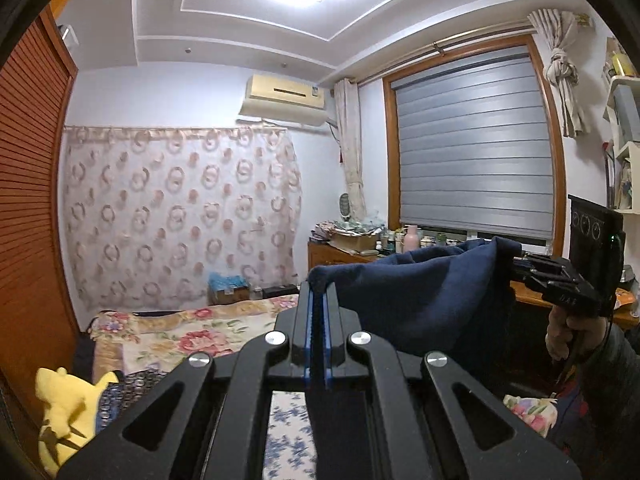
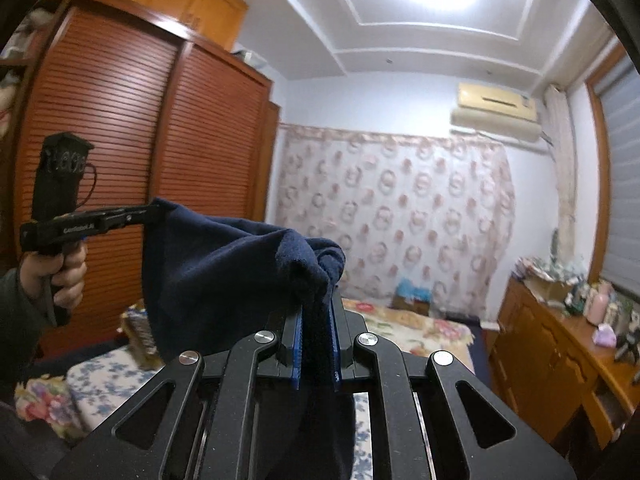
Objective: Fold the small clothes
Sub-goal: 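Lower the shirt flat onto the bedspread and open both grippers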
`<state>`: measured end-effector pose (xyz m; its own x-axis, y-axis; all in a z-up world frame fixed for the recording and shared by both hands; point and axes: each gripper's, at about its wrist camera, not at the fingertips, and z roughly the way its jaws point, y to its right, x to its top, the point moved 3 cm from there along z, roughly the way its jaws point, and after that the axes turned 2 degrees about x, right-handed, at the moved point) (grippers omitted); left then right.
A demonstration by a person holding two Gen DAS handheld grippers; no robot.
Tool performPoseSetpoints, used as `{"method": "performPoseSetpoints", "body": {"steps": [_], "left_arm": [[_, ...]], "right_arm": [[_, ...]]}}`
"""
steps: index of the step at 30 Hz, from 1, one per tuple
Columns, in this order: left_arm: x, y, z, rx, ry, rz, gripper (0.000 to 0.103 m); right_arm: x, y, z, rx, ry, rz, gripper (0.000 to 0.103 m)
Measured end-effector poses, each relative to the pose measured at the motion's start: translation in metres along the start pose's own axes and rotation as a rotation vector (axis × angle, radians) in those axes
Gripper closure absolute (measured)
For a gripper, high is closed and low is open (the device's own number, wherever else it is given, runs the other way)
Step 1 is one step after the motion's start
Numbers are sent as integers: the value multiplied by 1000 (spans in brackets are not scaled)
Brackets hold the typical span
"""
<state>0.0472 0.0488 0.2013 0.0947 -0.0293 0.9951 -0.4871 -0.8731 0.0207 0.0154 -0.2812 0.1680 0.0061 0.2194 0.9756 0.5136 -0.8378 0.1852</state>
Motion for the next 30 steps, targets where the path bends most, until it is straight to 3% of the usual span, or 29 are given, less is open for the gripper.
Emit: {"method": "performPoseSetpoints", "body": {"steps": [5, 8, 10, 11, 12, 13, 15, 20, 30], "left_arm": [[-30, -27, 30, 52, -93, -13, 101], [-74, -47, 77, 99, -195, -32, 100], [-112, -60, 121, 140, -312, -32, 97], [-137, -70, 144, 161, -396, -52, 97], [-151, -74, 155, 167, -439, -65, 97], [-169, -78, 164, 162, -482, -71, 96], [-194, -74, 166, 149, -529, -70, 76], [-229, -65, 146, 124, -585, -90, 55], [-266, -25, 88, 95, -643, -100, 53]], "right_arm": [[-11, 0, 35, 60, -78, 28, 95], [-47, 7, 90, 71, -189, 59, 95], [-81, 17, 135, 11, -271, 56, 94], [-98, 23, 155, -8, -325, 66, 89], [-121, 31, 181, -47, -414, 78, 72], [-138, 38, 197, -91, -478, 74, 64], [-172, 50, 221, -143, -566, 78, 57], [-201, 43, 208, -105, -609, 101, 55], [-232, -21, 146, 25, -649, 128, 56]]}}
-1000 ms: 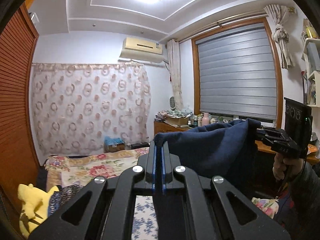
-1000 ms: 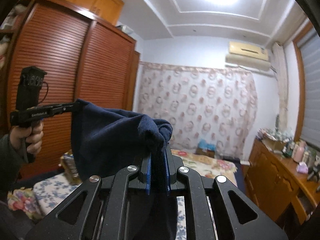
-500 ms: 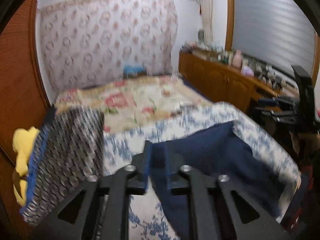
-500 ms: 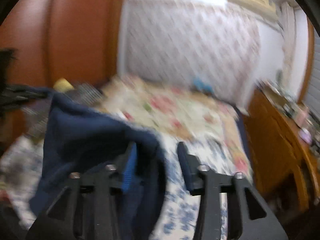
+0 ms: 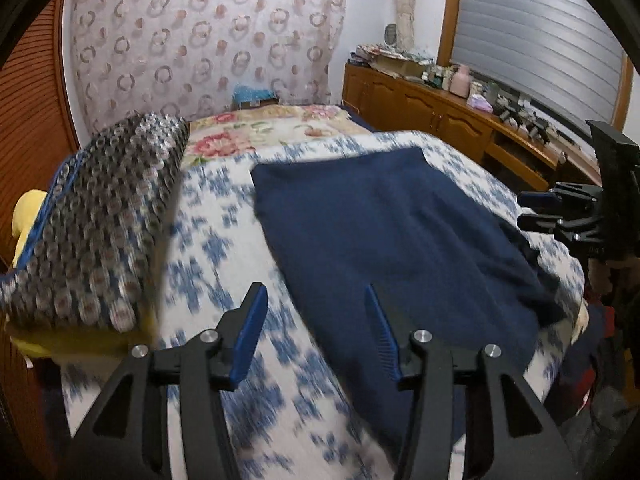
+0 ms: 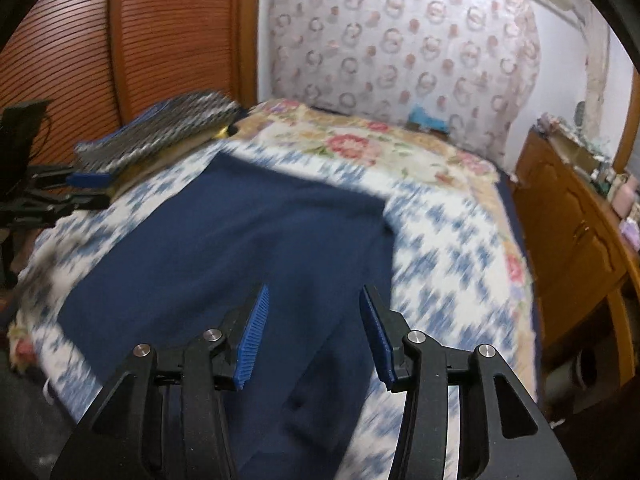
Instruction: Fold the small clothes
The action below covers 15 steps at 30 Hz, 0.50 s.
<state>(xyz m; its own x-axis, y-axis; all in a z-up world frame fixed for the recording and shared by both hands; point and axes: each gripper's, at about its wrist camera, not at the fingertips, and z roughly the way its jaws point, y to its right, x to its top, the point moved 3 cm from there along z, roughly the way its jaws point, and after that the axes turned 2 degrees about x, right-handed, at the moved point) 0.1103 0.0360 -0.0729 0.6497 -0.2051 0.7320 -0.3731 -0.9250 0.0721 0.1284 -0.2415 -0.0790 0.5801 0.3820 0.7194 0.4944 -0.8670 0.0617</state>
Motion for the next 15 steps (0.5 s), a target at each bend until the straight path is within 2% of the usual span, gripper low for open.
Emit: {"method": "performPoseSetpoints", "body": {"steps": [6, 12, 13, 15], "left_arm": [[-31, 17, 0, -22, -40, 10, 53], [-46, 26, 4, -36, -70, 14, 53], [-47, 26, 4, -38, -71, 9, 54], [-49, 24, 3, -42, -72, -4, 53]], "right_arm": [[-41, -19, 5, 59, -57, 42, 61], [-60, -14, 9, 83, -85, 109, 61], [-60, -15, 9, 97, -85, 110, 64], [-60, -17, 7, 124, -79, 106, 85]]}}
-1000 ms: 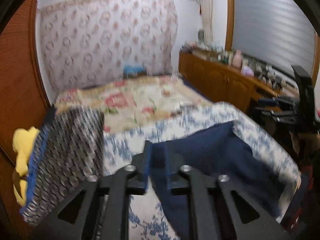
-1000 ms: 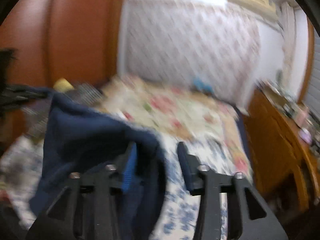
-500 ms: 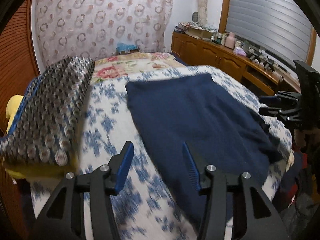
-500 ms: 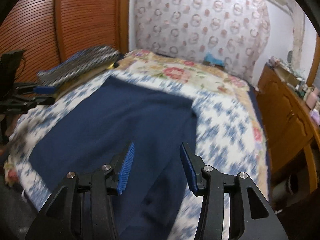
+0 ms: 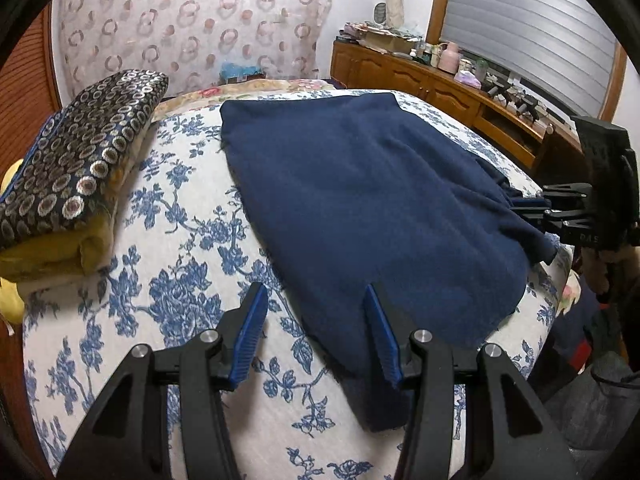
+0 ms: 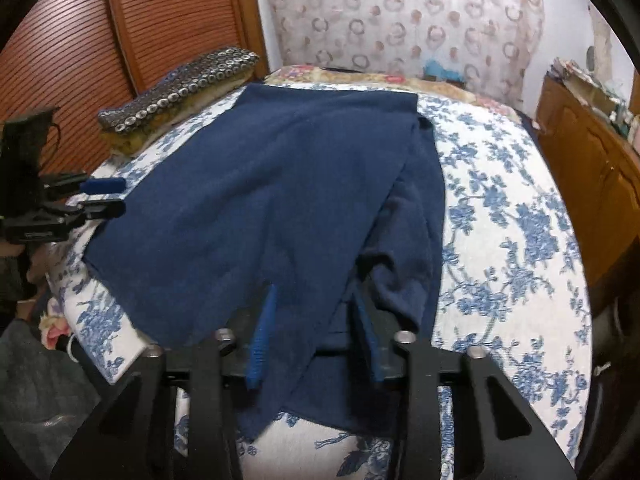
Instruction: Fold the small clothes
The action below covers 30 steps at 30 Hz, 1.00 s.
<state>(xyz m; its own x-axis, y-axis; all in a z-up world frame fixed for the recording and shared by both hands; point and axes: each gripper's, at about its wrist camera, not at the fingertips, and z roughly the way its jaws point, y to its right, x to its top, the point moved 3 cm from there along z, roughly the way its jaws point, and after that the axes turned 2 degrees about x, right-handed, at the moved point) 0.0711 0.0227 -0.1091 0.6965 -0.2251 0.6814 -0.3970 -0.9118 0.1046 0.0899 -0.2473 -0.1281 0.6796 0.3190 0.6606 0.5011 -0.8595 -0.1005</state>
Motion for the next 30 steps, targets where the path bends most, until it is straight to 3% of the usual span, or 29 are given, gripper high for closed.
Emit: {"method": "performPoseSetpoints", "body": {"steps": [3, 8, 14, 17, 19, 20, 21, 30], "left_arm": [[-3, -1, -1, -5, -1, -9, 53], [-6, -1, -2, -15, -4, -19, 53], [-11, 4, -8, -23, -4, -20, 53], [-14, 7, -11, -30, -11, -20, 53], [-17, 9, -12, -30, -17, -13, 53], [-18, 10, -12, -31, -20, -12, 53], [-20, 11, -12, -32, -23, -12, 53], [-24, 14, -8, -30, -37, -13, 53]], "right_arm": [[0, -7, -9, 10, 24, -43, 100], [4, 3, -41, -57, 91, -29, 101], [-4, 10, -37, -113, 53, -33, 101], [-7, 13, -35, -118, 49, -19, 94], [-9, 16, -35, -136, 50, -10, 74], [-11, 19, -36, -143, 56, 3, 56], [-12, 21, -36, -145, 58, 14, 46], [-29, 29, -23, -118, 14, 74, 42]]}}
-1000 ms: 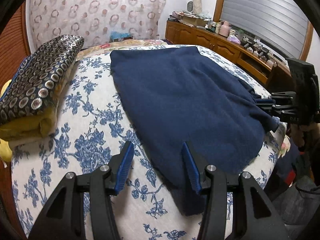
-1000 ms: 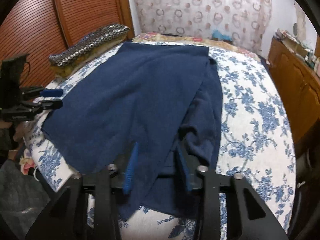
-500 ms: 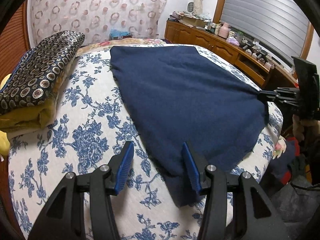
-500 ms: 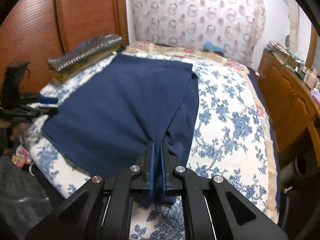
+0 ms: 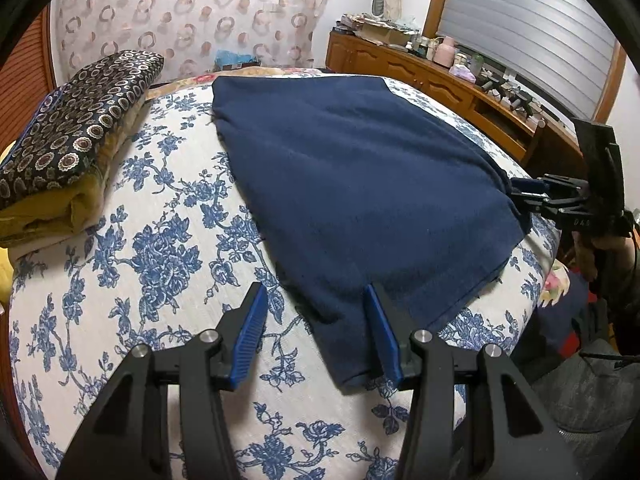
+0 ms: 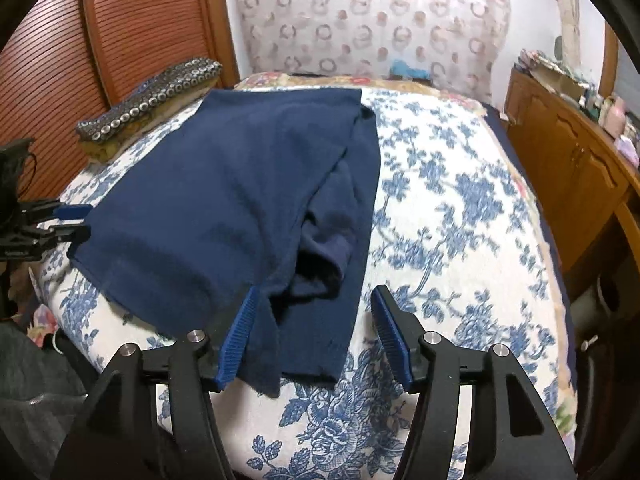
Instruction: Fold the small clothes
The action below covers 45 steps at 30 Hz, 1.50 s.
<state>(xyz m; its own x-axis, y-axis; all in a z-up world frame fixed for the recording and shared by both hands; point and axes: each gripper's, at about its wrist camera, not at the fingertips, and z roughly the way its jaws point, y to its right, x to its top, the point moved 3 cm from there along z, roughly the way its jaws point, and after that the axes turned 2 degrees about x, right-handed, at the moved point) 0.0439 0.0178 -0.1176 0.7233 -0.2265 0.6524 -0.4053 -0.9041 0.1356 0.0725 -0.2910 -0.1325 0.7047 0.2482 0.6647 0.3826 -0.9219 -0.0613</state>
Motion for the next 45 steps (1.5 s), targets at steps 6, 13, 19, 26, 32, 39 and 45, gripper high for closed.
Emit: {"method": "performPoseSetpoints", "body": {"steps": [6, 13, 19, 26, 32, 39, 45], "left_arm": [[-1, 0, 2, 5, 1, 6, 53], [-3, 1, 1, -13, 4, -8, 55], [-5, 7, -1, -88, -9, 9, 96], [30, 8, -31, -118, 111, 16, 101], [92, -8, -37, -115, 213, -4, 101], [159, -39, -3, -85, 231, -64, 101], [199, -65, 34, -54, 186, -111, 101]], "right_arm": [[-4, -8, 2, 28, -8, -29, 44], [-5, -18, 3, 82, -10, -64, 76], [-2, -13, 0, 144, 26, -34, 97], [18, -9, -24, 194, 137, 3, 99], [63, -3, -36, 207, 231, -8, 99], [122, 18, -20, 185, 270, -4, 100], [172, 44, 15, 143, 212, 14, 100]]}}
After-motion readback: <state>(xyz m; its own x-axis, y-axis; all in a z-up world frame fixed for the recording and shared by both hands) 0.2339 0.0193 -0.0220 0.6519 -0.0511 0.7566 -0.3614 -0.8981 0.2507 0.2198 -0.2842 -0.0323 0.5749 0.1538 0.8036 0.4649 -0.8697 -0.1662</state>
